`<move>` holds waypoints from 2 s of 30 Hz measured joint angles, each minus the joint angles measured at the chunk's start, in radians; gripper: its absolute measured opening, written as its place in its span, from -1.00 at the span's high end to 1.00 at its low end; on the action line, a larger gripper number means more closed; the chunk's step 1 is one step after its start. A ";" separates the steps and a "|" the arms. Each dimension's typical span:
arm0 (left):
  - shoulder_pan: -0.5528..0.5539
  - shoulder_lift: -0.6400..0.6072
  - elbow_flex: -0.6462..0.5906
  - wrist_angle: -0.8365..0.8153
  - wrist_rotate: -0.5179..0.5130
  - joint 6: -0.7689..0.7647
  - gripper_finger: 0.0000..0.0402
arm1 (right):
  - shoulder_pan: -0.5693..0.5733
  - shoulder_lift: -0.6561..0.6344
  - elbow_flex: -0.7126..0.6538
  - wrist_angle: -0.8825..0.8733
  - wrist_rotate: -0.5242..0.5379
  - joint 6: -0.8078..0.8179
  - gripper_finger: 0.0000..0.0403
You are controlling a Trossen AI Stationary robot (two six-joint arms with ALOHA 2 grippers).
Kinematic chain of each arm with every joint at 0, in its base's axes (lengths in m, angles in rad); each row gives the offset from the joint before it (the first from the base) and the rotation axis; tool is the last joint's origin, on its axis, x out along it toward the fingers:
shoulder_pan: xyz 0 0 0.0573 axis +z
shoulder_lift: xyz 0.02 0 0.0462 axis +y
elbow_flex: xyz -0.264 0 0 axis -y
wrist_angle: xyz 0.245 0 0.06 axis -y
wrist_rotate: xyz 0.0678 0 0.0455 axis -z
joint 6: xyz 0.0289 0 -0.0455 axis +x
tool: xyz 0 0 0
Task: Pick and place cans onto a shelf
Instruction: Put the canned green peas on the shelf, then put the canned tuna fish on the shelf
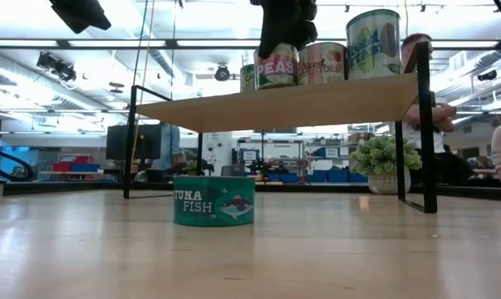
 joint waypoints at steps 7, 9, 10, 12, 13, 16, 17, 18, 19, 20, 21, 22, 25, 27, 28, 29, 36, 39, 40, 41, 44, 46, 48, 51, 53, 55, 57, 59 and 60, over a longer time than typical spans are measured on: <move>0.000 0.000 0.000 0.000 0.000 0.000 0.35 | -0.001 0.000 0.000 -0.005 0.001 0.024 -0.51; 0.000 0.000 0.000 0.001 0.000 0.000 0.35 | -0.002 0.001 0.000 -0.005 0.001 0.025 -0.54; 0.000 0.000 0.000 0.001 0.000 0.000 0.35 | -0.002 0.001 0.000 -0.005 0.003 0.025 -0.57; 0.000 0.000 0.000 0.000 0.000 0.000 0.35 | -0.002 0.001 0.000 -0.005 0.007 0.028 -0.61; 0.000 0.000 0.000 0.001 0.000 0.000 0.35 | -0.002 0.001 0.000 -0.005 0.008 0.033 -0.64; 0.000 0.000 0.000 0.001 0.000 0.000 0.35 | -0.004 0.002 0.000 -0.005 0.008 0.040 -0.70; 0.000 0.000 0.000 0.001 0.000 0.000 0.35 | -0.004 0.002 0.000 -0.005 0.008 0.041 -0.72; 0.000 0.000 0.000 0.001 0.000 0.000 0.35 | -0.004 0.002 0.000 -0.005 0.008 0.041 -0.72; 0.000 0.000 0.000 0.001 0.000 0.000 0.35 | -0.004 0.002 0.000 -0.005 0.008 0.043 -0.73; 0.000 0.000 0.000 0.001 0.000 0.000 0.35 | -0.004 0.002 0.000 -0.005 0.008 0.043 -0.73; 0.000 0.000 0.000 0.001 0.000 0.000 0.35 | -0.004 0.002 0.000 -0.005 0.008 0.043 -0.73; 0.000 0.000 0.000 0.000 0.000 0.000 0.35 | -0.004 0.002 0.000 -0.005 0.008 0.042 -0.73; 0.000 0.000 0.000 0.000 0.000 0.000 0.35 | -0.004 0.002 0.000 -0.005 0.015 0.041 -0.73; 0.000 0.000 0.000 0.001 0.000 0.000 0.35 | -0.004 0.002 0.000 -0.005 0.015 0.041 -0.73; 0.000 0.000 0.000 0.000 0.000 0.000 0.35 | -0.004 0.002 0.000 -0.007 0.015 0.041 -0.73; 0.000 0.000 0.000 0.001 0.000 0.000 0.35 | -0.004 0.002 0.000 -0.009 0.015 0.040 -0.73; 0.000 0.000 0.000 0.001 0.000 -0.006 0.35 | 0.002 -0.015 0.033 -0.061 0.062 0.038 -0.73; 0.000 0.000 0.000 0.001 0.000 -0.007 0.35 | 0.007 -0.015 0.087 -0.112 0.092 0.022 -0.73; 0.000 0.000 0.000 0.001 0.001 -0.007 0.35 | 0.012 -0.015 0.107 -0.115 0.092 0.016 -0.73; 0.000 0.000 0.000 0.003 0.005 -0.006 0.35 | 0.019 -0.015 0.125 -0.109 0.094 0.010 -0.73; 0.000 0.002 0.000 0.013 0.008 0.018 0.34 | 0.053 -0.017 0.152 -0.104 0.104 -0.018 -0.73; 0.000 0.002 0.000 0.016 0.008 0.018 0.29 | 0.075 -0.017 0.153 -0.103 0.104 -0.019 -0.73; -0.002 0.005 0.000 0.040 0.009 0.017 0.20 | 0.098 -0.016 0.153 -0.104 0.104 0.007 -0.73; -0.002 0.037 0.000 0.101 0.039 0.017 0.04 | 0.134 -0.016 0.153 -0.115 0.111 0.077 -0.73; -0.002 0.075 0.000 0.138 0.070 0.017 -0.07 | 0.160 -0.016 0.153 -0.132 0.110 0.127 -0.73; -0.002 0.129 0.000 0.167 0.093 0.017 -0.16 | 0.184 -0.016 0.153 -0.145 0.110 0.158 -0.73; -0.002 0.184 -0.001 0.210 0.113 0.017 -0.24 | 0.208 -0.016 0.153 -0.152 0.112 0.182 -0.73; -0.002 0.236 -0.001 0.263 0.129 0.017 -0.30 | 0.232 -0.017 0.153 -0.160 0.117 0.209 -0.73; -0.003 0.262 -0.001 0.294 0.139 0.017 -0.33 | 0.247 -0.020 0.153 -0.169 0.120 0.227 -0.73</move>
